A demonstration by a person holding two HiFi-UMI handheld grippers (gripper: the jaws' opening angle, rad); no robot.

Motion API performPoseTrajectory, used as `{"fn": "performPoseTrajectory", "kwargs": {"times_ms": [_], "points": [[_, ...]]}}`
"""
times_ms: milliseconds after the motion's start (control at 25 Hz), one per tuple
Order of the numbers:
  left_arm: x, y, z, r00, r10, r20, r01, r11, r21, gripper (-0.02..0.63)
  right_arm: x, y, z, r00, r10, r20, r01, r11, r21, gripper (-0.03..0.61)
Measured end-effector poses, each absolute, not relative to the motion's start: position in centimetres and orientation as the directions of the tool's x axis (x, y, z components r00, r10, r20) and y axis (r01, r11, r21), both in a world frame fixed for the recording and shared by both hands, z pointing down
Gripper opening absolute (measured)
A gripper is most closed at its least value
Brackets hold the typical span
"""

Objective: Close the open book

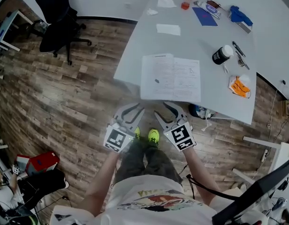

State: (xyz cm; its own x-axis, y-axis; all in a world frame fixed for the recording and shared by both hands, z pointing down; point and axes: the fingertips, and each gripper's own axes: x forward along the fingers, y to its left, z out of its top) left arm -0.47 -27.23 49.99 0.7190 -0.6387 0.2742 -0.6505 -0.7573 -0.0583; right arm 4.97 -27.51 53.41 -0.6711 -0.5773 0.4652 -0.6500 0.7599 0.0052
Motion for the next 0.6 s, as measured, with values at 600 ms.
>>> {"fn": "performPoseTrajectory", "kwargs": {"times_ms": [600], "points": [[-0.8,-29.9,56.1,0.733,-0.618,0.284,-0.645,-0.764,0.001,0.054,4.0,-31.6,63.4,-0.601,-0.556,0.573,-0.638,0.766,0.074,0.183]]}}
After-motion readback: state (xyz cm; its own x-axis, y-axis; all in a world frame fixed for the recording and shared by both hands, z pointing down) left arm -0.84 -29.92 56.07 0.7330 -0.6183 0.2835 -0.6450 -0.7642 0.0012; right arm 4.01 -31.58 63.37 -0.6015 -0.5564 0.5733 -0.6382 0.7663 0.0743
